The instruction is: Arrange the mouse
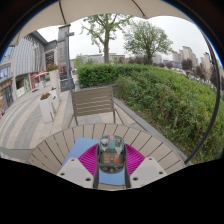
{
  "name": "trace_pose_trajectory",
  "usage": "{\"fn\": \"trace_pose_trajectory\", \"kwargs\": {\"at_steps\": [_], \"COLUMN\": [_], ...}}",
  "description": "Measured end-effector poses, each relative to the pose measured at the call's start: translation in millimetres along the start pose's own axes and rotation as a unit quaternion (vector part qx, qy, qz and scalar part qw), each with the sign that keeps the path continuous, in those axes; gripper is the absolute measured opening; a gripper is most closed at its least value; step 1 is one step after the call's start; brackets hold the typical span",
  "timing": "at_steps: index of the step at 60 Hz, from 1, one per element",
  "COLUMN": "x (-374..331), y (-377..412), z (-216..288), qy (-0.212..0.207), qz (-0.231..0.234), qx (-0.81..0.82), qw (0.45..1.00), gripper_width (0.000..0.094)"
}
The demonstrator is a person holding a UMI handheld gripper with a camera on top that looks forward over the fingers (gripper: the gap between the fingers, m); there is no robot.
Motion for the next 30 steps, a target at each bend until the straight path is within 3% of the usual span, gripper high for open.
{"fn": "trace_pose_trajectory", "kwargs": {"at_steps": [13, 26, 28, 30], "x": [110, 141, 139, 135], "y": [56, 56, 59, 61], "z": [-52, -103, -100, -99], "qy": [0.055, 0.094, 0.088, 0.093], "qz": [-0.014, -0.065, -0.062, -0.066], "qx": [-0.004, 0.024, 0.022, 0.021], "qw": [0.998, 0.993, 0.994, 0.993], "gripper_width": [0.0367, 0.048, 0.0575, 0.0792]}}
Point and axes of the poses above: the point between the fingertips, and its own axes, seen from behind it with the camera up: y to the left, z up, x forward, the way the camera looks, the point moved 5 cm from there along -x, backward, against the way the camera looks, and after that the axes turned 8 degrees about x, right-handed, at the moved point
